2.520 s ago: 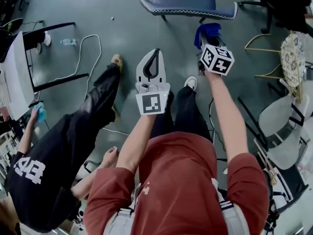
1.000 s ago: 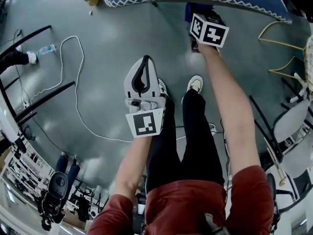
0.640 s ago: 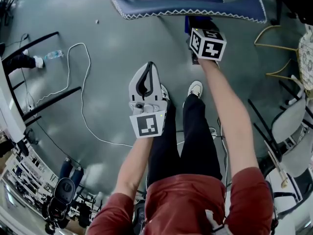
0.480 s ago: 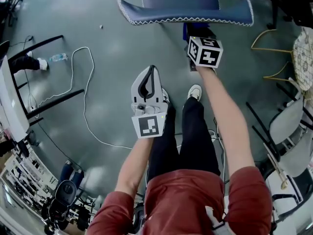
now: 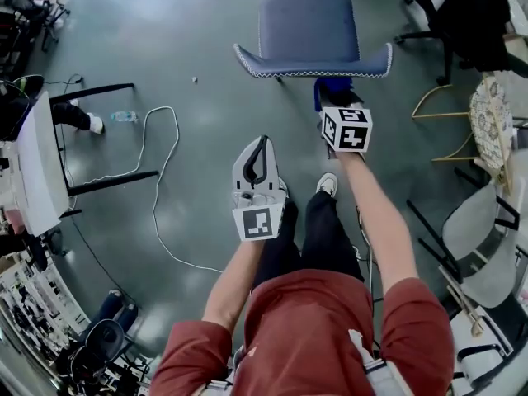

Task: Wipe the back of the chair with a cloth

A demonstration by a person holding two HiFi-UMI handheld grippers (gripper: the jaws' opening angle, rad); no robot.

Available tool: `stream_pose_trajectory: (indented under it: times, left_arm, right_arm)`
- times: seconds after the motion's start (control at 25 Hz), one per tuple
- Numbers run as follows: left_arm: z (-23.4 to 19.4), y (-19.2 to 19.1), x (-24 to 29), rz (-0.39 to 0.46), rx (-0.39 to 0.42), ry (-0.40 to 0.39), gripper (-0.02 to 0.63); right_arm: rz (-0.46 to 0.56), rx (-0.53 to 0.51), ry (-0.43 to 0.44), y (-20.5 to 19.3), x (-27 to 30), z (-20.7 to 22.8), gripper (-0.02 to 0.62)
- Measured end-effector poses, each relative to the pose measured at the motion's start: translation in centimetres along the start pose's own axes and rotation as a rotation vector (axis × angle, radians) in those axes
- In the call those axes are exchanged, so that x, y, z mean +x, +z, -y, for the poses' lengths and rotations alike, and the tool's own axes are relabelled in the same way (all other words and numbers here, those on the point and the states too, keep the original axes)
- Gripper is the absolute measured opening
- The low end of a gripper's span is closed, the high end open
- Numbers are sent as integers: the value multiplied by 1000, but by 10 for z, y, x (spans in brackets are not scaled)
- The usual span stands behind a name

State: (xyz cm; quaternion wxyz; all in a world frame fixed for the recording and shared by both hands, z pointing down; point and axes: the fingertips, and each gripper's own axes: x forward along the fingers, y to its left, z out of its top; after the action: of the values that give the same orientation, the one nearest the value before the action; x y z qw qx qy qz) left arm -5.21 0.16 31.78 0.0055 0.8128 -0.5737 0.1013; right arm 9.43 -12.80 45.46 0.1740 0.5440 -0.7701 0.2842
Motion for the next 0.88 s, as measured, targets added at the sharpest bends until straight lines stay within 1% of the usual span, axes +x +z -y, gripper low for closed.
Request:
stream_pose_trajectory:
  times: [0.12,0.2,0.36,0.52,0.68,0.8,0.88]
  left_arm:
    - [2,20,-13,-3,-11,3,12]
    - [6,34,-20,11,-12,2,12]
    - [19,51,-28,21,-21,-5,12]
    - [29,68,-33,31,-23,-13,12]
    - [37,81,-37,32,-18,8,12]
    - [43,80,-38,1,-9,25,12]
    - [43,75,-38,-23,-9,34,12]
  right_arm:
    - [12,-3,16,23,-26,-16,64]
    - [21,-4,25,36,-41,-25,64]
    - [36,4,38,52,-61,-30,64]
    - [16,2,44,55,-65,-32,64]
    - [6,22,66,54,-68,-30,64]
    - [22,40,80,49,-69,-24,64]
    - [52,66,79,45,-71,-20,64]
